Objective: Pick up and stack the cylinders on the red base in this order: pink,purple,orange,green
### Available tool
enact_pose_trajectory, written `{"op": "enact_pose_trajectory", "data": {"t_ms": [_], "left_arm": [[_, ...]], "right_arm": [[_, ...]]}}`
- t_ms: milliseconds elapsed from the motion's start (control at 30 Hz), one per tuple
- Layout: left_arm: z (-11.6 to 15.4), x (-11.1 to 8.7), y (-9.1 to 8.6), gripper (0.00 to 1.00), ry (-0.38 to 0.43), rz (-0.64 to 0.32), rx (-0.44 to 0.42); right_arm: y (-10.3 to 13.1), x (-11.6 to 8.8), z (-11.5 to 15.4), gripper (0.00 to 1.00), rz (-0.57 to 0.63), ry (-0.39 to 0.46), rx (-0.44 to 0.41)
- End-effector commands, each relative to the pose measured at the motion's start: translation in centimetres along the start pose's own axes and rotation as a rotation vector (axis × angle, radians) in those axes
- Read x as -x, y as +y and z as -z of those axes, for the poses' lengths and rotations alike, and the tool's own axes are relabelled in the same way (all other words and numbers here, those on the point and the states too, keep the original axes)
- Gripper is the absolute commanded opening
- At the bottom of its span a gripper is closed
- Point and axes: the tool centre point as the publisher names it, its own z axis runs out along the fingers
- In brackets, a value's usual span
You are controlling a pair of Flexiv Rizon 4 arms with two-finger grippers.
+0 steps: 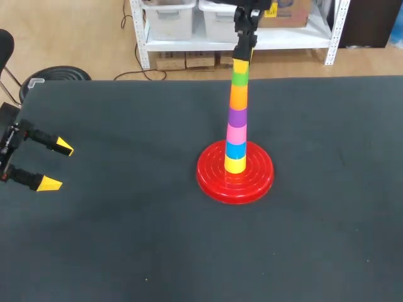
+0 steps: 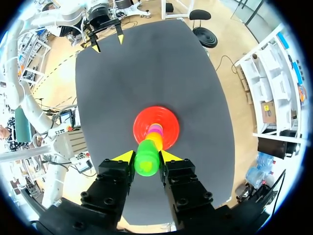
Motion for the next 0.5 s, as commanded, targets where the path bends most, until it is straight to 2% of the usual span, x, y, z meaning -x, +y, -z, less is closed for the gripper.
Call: {"op": "enact_pose_trajectory", "data": {"t_ms": [33, 500], "left_arm": [[0.01, -0.14, 0.04, 1.0, -0.002, -0.003, -0.001], [0.01, -0.14, 0.04, 1.0, -0.002, -0.003, -0.001]], "right_arm": [[-0.02, -0.12, -0.44, 0.0, 0.001, -0.005, 0.002], [-0.1, -0.25, -1.14, 0.0, 0.0, 0.0, 0.023]]}}
